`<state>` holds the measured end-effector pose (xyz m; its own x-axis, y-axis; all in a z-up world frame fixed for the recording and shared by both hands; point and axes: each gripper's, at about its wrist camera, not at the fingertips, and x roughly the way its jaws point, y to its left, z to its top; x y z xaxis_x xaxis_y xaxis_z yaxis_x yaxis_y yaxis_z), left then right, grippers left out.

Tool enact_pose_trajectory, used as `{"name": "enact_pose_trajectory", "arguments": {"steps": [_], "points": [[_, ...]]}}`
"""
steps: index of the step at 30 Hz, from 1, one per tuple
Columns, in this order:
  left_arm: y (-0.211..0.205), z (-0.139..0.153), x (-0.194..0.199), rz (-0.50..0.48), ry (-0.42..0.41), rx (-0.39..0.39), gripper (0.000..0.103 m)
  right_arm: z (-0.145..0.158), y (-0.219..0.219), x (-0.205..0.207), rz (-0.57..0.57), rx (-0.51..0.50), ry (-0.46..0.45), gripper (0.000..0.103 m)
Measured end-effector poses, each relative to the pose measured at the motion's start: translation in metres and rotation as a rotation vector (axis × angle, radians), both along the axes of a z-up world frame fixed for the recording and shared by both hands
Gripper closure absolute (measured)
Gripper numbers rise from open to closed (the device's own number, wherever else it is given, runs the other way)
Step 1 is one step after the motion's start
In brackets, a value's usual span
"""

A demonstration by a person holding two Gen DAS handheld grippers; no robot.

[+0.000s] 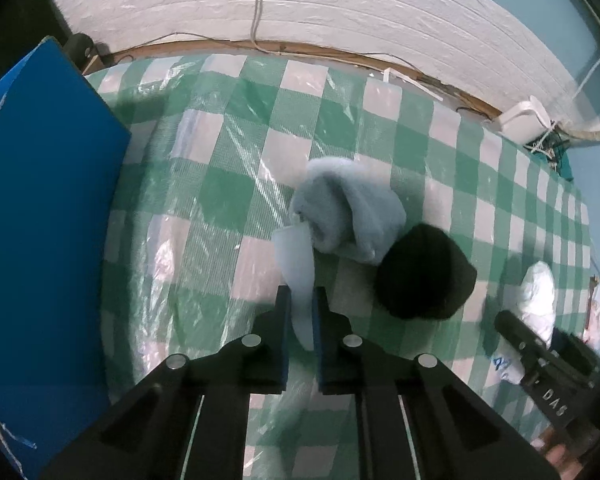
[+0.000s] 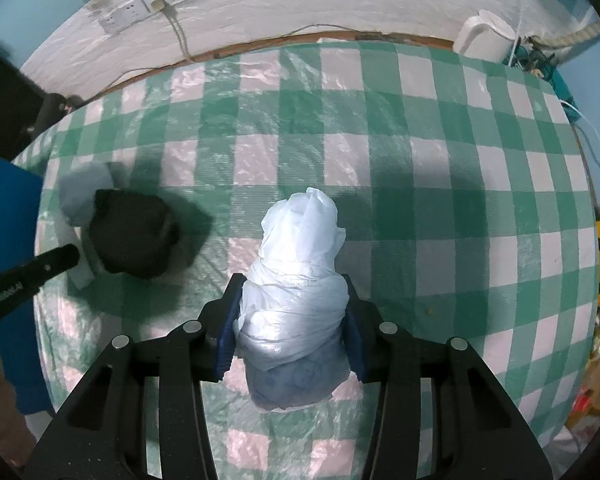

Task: Organize soft objects
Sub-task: 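Carry the plastic bag and foam tube over the box with both tools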

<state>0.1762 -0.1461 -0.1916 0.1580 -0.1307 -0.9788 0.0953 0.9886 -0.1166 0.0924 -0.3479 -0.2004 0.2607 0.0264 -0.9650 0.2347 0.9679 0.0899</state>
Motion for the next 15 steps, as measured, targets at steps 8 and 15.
{"name": "enact_pose_trajectory", "arguments": {"steps": [8,15], "points": [[0.008,0.006,-0.02,-0.044,-0.01,0.012,0.094,0.012,0.015,-0.001,0.048,0.0,-0.018,0.059],[0.009,0.021,-0.033,-0.1,-0.046,0.052,0.094,0.021,0.036,-0.007,0.117,-0.013,-0.027,0.059]]}}
